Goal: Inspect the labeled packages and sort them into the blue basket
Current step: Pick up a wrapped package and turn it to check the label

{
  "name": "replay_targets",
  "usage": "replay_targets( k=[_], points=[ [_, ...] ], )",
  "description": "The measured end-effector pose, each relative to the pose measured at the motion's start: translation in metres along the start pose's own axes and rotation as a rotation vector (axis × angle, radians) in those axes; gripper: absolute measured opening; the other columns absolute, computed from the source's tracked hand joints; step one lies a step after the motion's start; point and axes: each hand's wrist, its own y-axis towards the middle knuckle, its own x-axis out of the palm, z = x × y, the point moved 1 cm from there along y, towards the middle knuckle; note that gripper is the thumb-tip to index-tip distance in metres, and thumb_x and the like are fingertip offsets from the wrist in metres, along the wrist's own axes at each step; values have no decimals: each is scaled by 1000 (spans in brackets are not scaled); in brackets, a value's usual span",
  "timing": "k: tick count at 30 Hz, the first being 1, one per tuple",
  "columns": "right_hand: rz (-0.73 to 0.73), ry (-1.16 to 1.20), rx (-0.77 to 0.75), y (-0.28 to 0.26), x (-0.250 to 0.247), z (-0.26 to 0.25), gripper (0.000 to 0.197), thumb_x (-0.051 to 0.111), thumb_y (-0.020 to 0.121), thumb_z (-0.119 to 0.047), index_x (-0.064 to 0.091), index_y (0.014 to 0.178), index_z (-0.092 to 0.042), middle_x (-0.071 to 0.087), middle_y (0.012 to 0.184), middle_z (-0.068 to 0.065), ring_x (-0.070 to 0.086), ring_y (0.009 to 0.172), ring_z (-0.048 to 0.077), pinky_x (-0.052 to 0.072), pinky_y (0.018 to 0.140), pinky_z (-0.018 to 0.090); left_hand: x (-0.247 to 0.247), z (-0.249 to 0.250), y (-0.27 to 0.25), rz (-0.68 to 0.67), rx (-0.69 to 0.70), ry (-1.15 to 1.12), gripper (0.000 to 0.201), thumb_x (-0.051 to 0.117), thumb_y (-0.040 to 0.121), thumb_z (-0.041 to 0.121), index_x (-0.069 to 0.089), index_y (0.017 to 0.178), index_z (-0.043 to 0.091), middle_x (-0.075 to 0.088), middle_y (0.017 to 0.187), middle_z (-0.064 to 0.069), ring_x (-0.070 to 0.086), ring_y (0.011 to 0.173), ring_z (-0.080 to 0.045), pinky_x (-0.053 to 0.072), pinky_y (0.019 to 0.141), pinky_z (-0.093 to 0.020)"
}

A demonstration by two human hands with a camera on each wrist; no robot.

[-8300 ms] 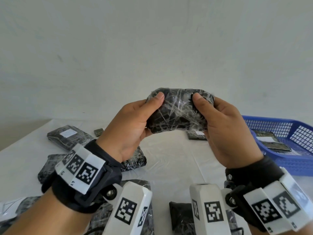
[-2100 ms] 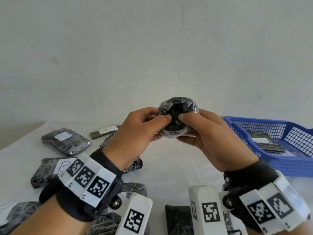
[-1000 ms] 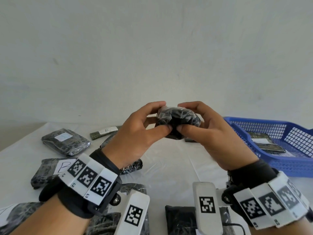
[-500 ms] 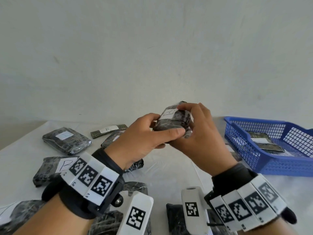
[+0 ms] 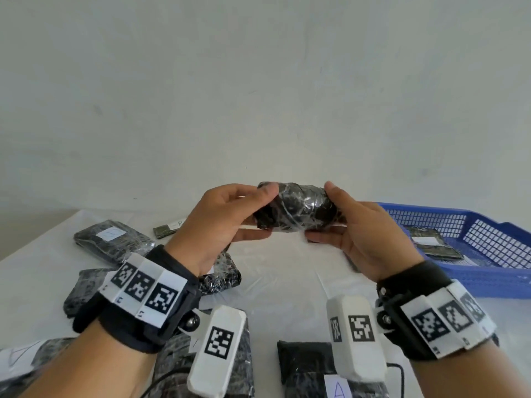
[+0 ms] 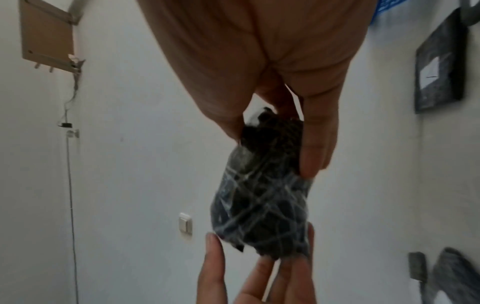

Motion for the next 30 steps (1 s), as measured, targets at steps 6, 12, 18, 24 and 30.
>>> replay_targets(
  k=[6,12,18,24,30],
  points=[
    [44,68,-133,-18,-9,22,39,66,92,-32,69,110,2,75,116,24,75,107,32,63,93,48,5,-1,-4,74,33,80,43,76,79,41,76,100,4,80,98,-7,77,97,-15,64,76,-31],
    [94,321,-298,-41,-17,13,34,70,85,2,61,115,-10,65,133,22,71,102,26,59,85,43,37,-9,-5,-11,-205,-62,41,63,98,40,76,111,4,78,107,-15,75,98,-30,65,82,-39],
    [129,-470,-206,-42,-70,-21,36,72,91,-14,50,115,-32,61,128,10,69,109,34,62,90,51,83,-4,9,29,-91,-53,27,62,102,26,76,95,4,78,86,-10,75,75,-18,65,72,-34],
    [75,-962,-113,-38,-130,-71,55,80,91,-19,47,135,-27,67,99,3,72,74,28,66,70,46,156,4,41,-87,2,66,28,63,103,26,78,104,3,80,100,-11,78,87,-19,65,73,-33],
    [351,-1047,-32,19,-238,-106,51,89,82,-16,55,120,-16,70,93,15,60,66,29,51,61,39,224,-13,98,-275,-55,301,33,64,102,29,68,123,4,71,116,-10,70,101,-22,61,80,-32]
  ],
)
